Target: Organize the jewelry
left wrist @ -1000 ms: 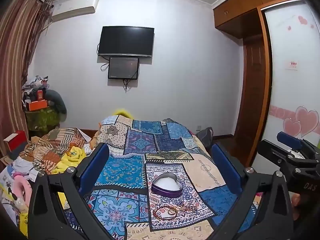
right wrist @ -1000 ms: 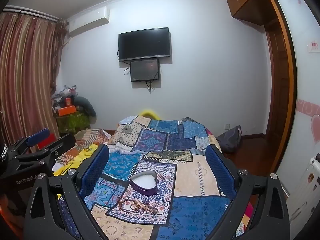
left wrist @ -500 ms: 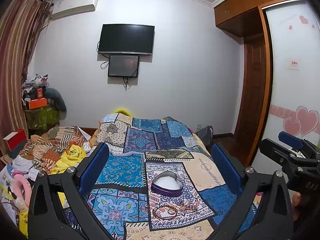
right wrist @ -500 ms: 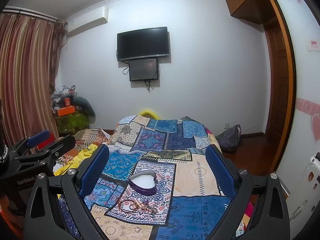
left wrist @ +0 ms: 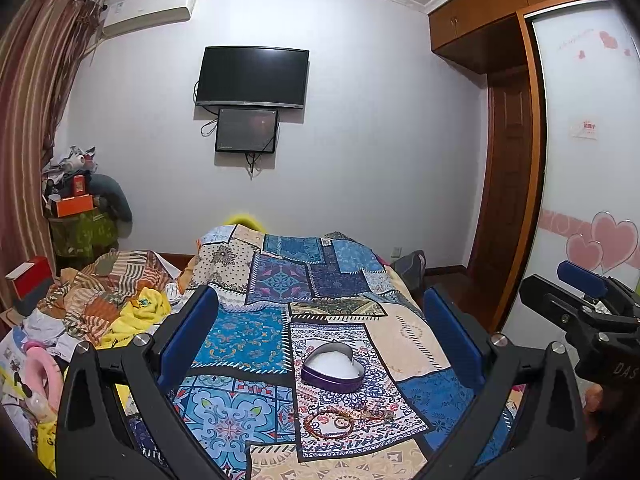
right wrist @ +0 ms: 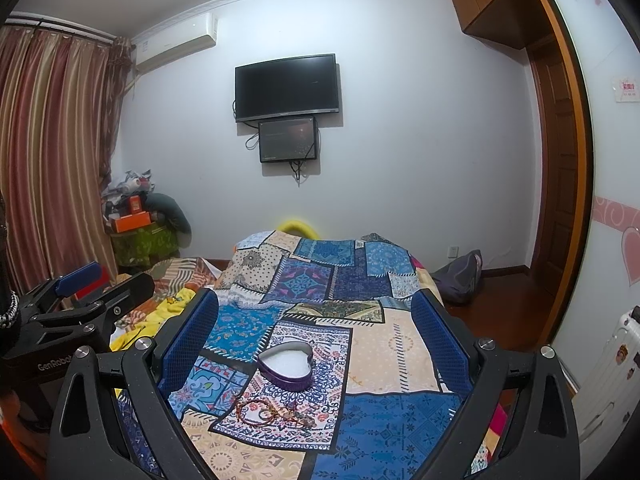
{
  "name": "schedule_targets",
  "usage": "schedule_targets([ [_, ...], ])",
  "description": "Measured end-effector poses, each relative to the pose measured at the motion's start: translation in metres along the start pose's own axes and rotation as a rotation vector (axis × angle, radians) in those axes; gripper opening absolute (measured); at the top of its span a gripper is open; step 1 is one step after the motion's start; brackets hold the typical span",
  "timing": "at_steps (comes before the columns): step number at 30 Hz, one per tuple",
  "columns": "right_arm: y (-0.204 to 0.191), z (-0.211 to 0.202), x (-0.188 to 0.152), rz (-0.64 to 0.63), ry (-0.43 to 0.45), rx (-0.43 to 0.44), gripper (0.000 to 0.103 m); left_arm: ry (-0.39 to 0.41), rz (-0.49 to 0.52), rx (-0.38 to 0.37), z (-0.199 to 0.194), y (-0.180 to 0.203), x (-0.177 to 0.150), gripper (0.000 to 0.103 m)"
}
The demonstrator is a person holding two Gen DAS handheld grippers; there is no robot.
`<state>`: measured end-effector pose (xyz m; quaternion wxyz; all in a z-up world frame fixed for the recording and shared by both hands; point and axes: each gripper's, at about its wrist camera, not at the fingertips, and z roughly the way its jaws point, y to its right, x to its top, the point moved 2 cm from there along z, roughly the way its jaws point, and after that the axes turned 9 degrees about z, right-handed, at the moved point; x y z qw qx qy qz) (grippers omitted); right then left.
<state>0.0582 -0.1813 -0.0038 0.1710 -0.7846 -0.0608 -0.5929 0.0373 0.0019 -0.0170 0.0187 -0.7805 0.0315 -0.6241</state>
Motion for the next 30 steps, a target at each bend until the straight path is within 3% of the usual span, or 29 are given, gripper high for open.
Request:
schedule_targets([
  [30,-0.0018,0.0027,-0.0032,-0.002,-0.005,0.000,0.096,-0.008,-0.003,-0.001,0.0035,-0.0001,-0.0025,0.103],
])
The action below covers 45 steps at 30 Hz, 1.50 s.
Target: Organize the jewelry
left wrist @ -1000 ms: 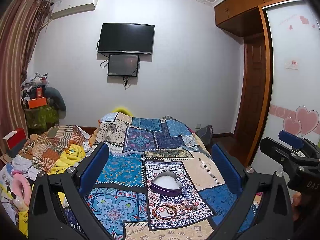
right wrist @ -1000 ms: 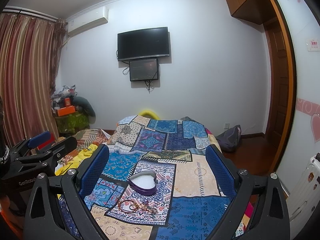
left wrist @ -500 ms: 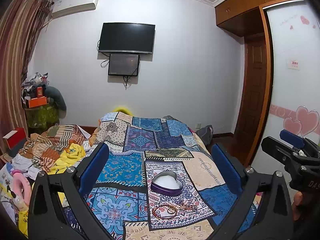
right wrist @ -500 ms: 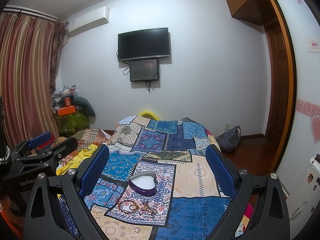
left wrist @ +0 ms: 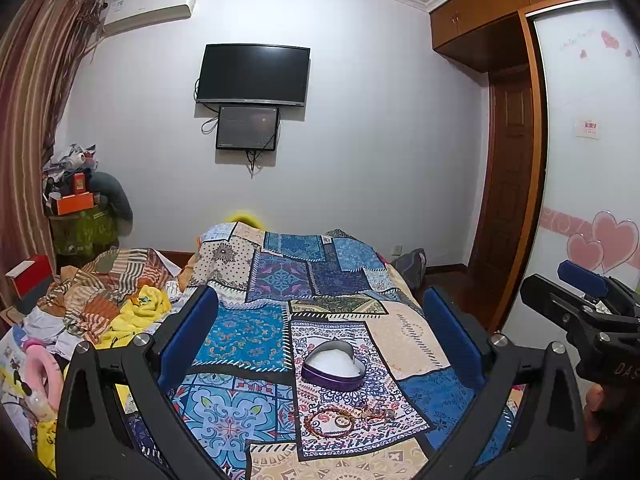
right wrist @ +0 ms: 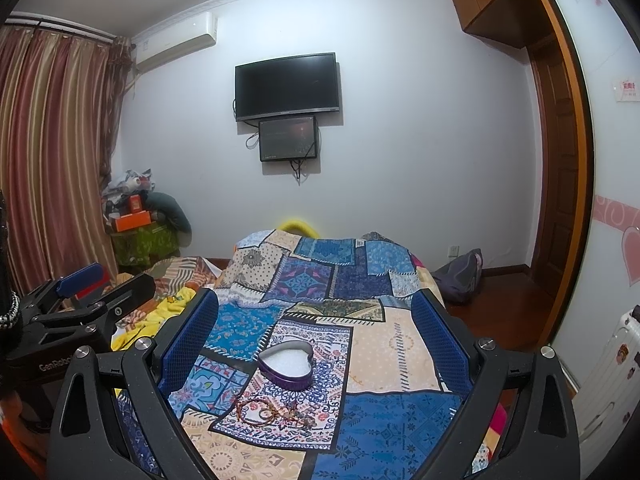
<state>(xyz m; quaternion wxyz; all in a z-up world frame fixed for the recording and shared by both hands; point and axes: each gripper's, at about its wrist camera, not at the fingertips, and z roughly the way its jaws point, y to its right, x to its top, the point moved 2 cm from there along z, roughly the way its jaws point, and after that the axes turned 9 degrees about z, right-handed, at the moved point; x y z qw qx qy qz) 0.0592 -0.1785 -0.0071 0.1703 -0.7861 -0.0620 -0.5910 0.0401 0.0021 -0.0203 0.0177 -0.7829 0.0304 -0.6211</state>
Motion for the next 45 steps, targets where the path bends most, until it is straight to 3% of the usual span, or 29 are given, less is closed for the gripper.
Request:
schedule_targets([
  [12,0.002,0.025,-0.011,0.003,-0.066,-0.013,0.096,-0.055,-0.020,0.016,0.020,-0.017,-0.010,0.103],
  [20,0.020,0.072,-0.041,-0.006,-0.219,-0.081,0.096,-0.194,0.021,0.086,0.070,-0.048,-0.042,0.103],
  [26,0.034,0.103,-0.071,-0.051,-0.345,-0.120,0.096,-0.335,0.069,0.056,0.110,-0.056,-0.080,0.102],
  [30,0.046,0.122,-0.095,-0.029,-0.470,-0.090,0.096,-0.439,0.091,0.023,0.132,-0.052,-0.110,0.087],
  [32,0.051,0.127,-0.103,-0.014,-0.507,-0.076,0.096,-0.489,0.083,-0.009,0.142,-0.052,-0.123,0.083],
  [34,0.054,0.130,-0.111,-0.017,-0.538,-0.072,0.094,-0.534,0.074,-0.036,0.150,-0.052,-0.136,0.074],
  [38,0.055,0.139,-0.123,-0.022,-0.585,-0.042,0.082,-0.606,0.047,-0.090,0.163,-0.048,-0.156,0.067],
  [40,0.053,0.139,-0.128,-0.021,-0.612,-0.017,0.076,-0.636,0.039,-0.120,0.168,-0.045,-0.164,0.055],
  [45,0.048,0.145,-0.136,-0.017,-0.655,0.050,0.063,-0.668,0.030,-0.190,0.173,-0.035,-0.172,0.047],
])
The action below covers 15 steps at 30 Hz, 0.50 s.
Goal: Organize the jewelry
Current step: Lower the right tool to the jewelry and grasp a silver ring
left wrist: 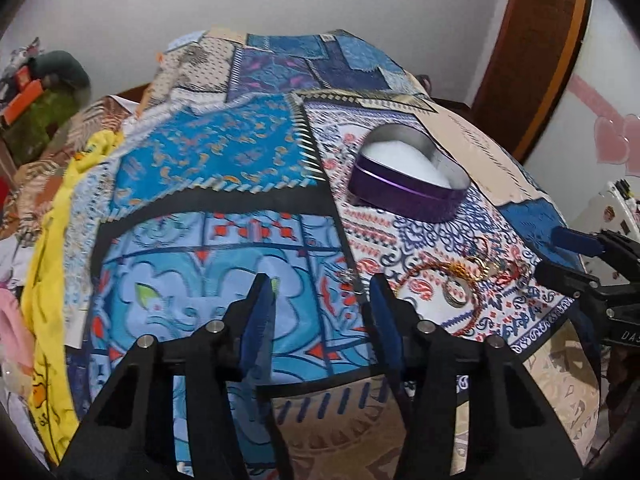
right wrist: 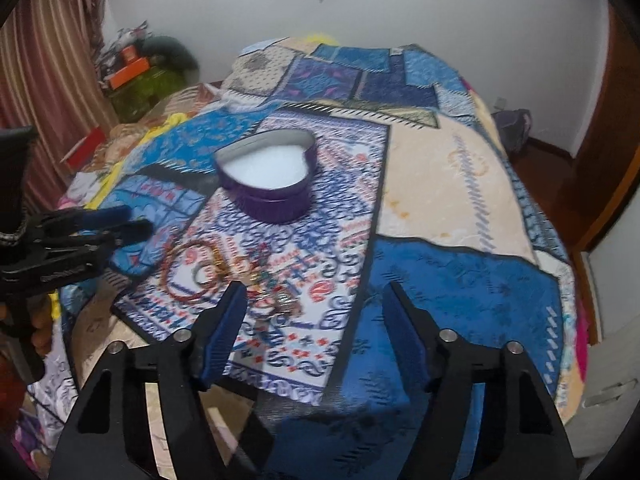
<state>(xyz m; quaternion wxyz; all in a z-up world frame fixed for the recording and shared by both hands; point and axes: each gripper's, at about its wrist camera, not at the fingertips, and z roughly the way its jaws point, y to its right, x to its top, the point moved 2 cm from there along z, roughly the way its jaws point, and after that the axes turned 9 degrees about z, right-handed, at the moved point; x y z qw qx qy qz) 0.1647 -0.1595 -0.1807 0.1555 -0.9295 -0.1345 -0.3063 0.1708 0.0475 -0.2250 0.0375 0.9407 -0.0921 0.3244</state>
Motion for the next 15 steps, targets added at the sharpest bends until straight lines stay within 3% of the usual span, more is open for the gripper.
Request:
schedule_targets([
  [4,-0.005,0.008,-0.001,-0.021,-0.033,0.024,0.051,-0.015,0.002,-0.046,0.007,0.004,0.001,0.034],
  [15,-0.008,0.020,-0.001,-0.029,-0.071,0.059,0.036,-0.030,0.002,-0.100,0.023,0.007,0.004,0.030],
])
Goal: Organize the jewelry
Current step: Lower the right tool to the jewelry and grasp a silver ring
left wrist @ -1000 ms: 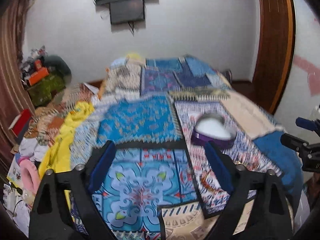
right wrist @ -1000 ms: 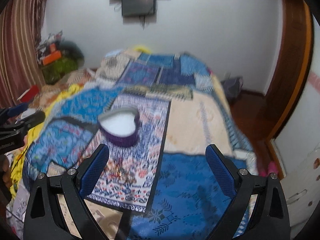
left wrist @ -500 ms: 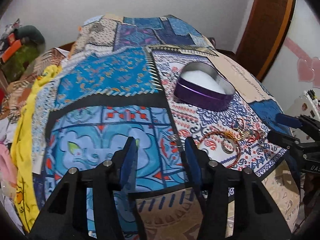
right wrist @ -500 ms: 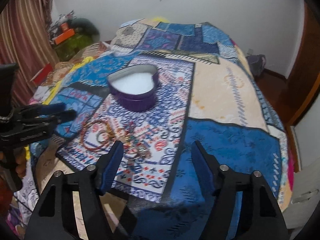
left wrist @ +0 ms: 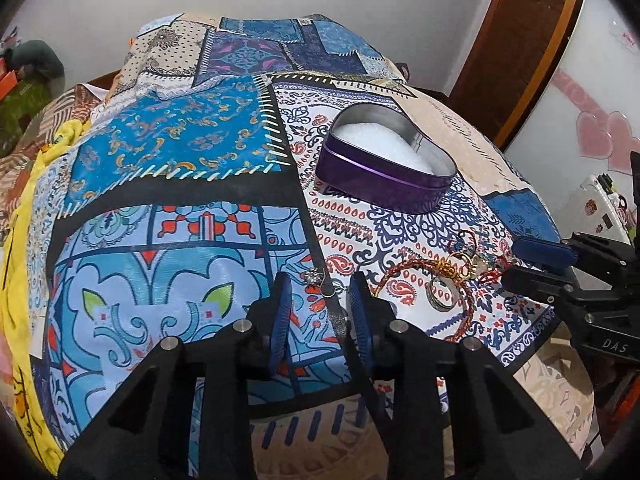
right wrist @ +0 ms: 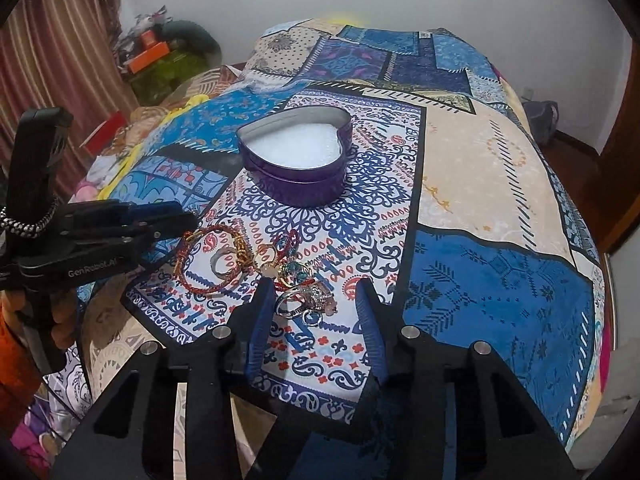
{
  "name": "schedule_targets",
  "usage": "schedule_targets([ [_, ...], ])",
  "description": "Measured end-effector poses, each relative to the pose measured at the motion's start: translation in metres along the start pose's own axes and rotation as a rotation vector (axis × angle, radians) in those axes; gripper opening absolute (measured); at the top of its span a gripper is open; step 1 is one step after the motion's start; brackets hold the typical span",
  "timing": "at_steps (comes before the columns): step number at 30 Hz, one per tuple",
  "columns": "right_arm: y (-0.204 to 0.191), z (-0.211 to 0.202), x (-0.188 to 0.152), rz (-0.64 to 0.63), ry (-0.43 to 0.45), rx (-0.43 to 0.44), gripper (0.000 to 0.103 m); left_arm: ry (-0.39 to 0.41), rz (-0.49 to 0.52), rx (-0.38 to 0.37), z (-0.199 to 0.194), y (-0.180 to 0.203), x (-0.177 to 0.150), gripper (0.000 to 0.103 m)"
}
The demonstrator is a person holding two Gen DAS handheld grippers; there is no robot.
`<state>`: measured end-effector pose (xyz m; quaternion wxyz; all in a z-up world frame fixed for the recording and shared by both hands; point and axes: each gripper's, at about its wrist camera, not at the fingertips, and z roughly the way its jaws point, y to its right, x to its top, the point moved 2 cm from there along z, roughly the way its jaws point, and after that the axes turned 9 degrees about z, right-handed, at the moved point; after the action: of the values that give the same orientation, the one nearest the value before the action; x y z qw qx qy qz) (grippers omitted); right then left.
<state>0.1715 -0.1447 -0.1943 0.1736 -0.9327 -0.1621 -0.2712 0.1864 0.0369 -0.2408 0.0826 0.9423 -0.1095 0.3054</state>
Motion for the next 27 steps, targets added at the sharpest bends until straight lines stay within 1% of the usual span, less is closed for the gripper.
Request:
schedule_targets([
  [1,0.000,0.001,0.000,0.001,-0.002,0.004,0.035,0.000,0.000,-0.001,0.001,0.000,0.000,0.030],
  [3,0.000,0.003,0.001,0.001,-0.007,0.010,0.028,0.000,0.000,-0.003,0.001,0.000,0.000,0.030],
  [8,-0.002,0.004,0.001,-0.002,-0.007,0.019,0.026,0.009,-0.027,-0.008,0.004,-0.005,0.004,0.030],
  [11,-0.003,0.004,0.001,-0.006,-0.003,0.018,0.026,0.014,-0.038,-0.007,0.006,-0.007,0.004,0.022],
  [13,-0.003,0.004,0.001,-0.010,0.000,0.015,0.026,0.012,-0.042,-0.010,0.007,-0.009,0.004,0.009],
  [16,-0.002,0.003,0.001,-0.008,0.004,0.013,0.026,0.015,-0.048,-0.018,0.007,-0.009,0.003,0.009],
  [19,-0.003,0.000,0.003,-0.004,0.013,0.012,0.025,0.022,-0.040,-0.006,0.004,-0.008,0.002,0.009],
  [20,-0.003,-0.002,0.003,-0.004,0.017,0.011,0.020,0.024,-0.039,-0.004,0.002,-0.008,0.001,0.009],
  [21,-0.003,-0.003,0.004,-0.006,0.019,0.011,0.009,0.028,-0.041,-0.002,-0.001,-0.008,0.001,0.009],
  [27,-0.004,-0.011,0.008,-0.007,0.041,0.003,0.009,0.064,-0.044,0.012,-0.017,-0.008,0.003,0.009],
])
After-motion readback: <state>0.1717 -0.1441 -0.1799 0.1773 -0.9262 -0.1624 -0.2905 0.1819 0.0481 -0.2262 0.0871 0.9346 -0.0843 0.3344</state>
